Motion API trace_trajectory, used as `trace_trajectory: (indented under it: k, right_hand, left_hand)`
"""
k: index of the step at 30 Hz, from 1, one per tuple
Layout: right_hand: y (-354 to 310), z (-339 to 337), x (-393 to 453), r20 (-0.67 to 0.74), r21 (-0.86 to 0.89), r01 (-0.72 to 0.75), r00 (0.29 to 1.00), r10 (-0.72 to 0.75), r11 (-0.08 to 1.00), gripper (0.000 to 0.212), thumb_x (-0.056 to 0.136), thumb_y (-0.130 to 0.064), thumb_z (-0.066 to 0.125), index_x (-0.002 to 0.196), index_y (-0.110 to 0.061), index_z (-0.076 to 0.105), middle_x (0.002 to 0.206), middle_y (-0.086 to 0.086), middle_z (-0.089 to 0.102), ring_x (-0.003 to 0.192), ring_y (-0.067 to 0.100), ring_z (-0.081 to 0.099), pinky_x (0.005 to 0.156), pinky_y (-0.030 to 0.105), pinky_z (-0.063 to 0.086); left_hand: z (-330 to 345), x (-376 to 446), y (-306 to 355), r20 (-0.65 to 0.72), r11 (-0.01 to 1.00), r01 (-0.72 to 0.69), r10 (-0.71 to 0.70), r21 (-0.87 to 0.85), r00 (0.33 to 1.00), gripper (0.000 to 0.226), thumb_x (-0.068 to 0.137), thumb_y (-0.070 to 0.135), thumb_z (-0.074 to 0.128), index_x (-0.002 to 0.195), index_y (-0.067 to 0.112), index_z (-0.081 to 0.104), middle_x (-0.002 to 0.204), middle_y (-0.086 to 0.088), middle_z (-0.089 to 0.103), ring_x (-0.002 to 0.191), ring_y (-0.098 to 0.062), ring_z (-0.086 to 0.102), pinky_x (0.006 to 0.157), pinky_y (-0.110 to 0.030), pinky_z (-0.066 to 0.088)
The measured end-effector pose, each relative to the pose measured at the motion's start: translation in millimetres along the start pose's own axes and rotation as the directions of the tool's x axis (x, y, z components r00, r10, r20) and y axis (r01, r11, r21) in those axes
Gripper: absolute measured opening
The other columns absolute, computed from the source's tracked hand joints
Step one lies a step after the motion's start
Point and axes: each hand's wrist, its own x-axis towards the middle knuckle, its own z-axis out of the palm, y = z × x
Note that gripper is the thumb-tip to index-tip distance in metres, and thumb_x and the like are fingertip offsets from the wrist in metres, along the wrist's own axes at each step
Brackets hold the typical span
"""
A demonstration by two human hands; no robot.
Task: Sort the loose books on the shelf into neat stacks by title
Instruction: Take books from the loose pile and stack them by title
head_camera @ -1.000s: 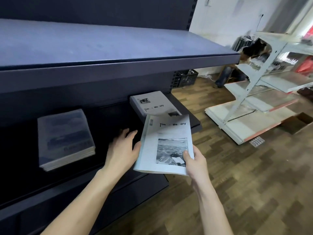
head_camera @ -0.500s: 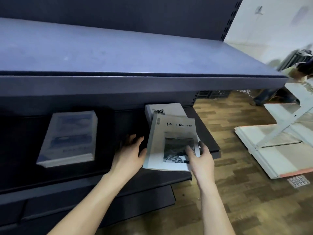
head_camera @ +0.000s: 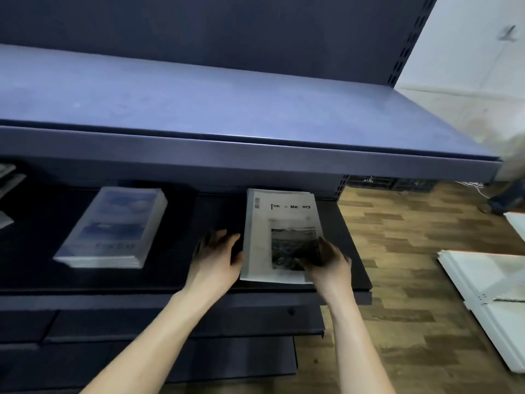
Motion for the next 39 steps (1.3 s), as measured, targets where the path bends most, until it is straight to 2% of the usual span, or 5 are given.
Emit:
trace_trajectory:
  k: [4,7,12,32,39]
  right_hand:
    - [0.4,-3.5,1.4,-0.044,0.121,0.03,0.999,-0.025,0.992,0.057,0.075,-0.056,0.07,0.125,-0.031,0.061,0.119,-0.014,0.066,0.113,0.019,0.059,0.094,0.033,0.045]
    - [-3.0,-3.3,-1.1,-0.098,0.208,0.069,0.994,-0.049,0.976,0.039,0.085,-0.031,0.073,0.122,-0.022,0.065,0.115,-0.013,0.065,0.11,0.013,0.061,0.082,0.015,0.043]
    - [-2.2,15.2,-6.6,-0.149,0.246,0.002,0.988,0.036,0.969,0.049,0.087,-0.046,0.061,0.131,-0.026,0.06,0.141,-0.011,0.056,0.127,0.017,0.056,0.093,0.036,0.052]
    - [-0.1,18.5,-1.6,-0.217,0.293,-0.015,0.973,0.082,0.956,0.046,0.094,-0.028,0.064,0.138,-0.015,0.058,0.145,-0.003,0.055,0.129,0.02,0.055,0.102,0.033,0.047]
    - [-3.2,14.1,-8.1,-0.245,0.18,-0.016,0.968,0.06,0.984,0.042,0.094,-0.037,0.062,0.132,-0.018,0.062,0.142,-0.003,0.057,0.122,0.025,0.06,0.08,0.031,0.047]
  left_hand:
    - [2.9,4.1,9.0,-0.021,1.0,0.025,-0.025,0.009,0.999,0.048,0.1,0.041,0.043,0.146,0.031,0.037,0.155,0.003,0.029,0.143,-0.02,0.025,0.117,-0.039,0.026]
    - [4.1,6.7,12.8,-0.017,0.999,0.04,-0.04,0.004,0.999,0.048,0.1,0.041,0.043,0.146,0.031,0.037,0.156,0.004,0.028,0.144,-0.019,0.023,0.117,-0.039,0.024]
    - [6.1,10.4,19.4,-0.014,0.999,0.035,-0.035,0.011,0.999,0.048,0.1,0.04,0.043,0.146,0.031,0.037,0.156,0.003,0.027,0.144,-0.02,0.023,0.118,-0.039,0.024]
    - [9.1,10.6,20.3,0.023,0.999,0.031,-0.032,0.032,0.999,0.048,0.1,0.041,0.042,0.146,0.03,0.037,0.156,0.003,0.026,0.145,-0.022,0.02,0.118,-0.04,0.022]
    - [6.6,-3.9,26.0,-0.015,0.996,0.058,-0.057,0.066,0.998,0.049,0.099,0.041,0.043,0.146,0.028,0.038,0.154,0.0,0.03,0.142,-0.023,0.027,0.116,-0.041,0.028]
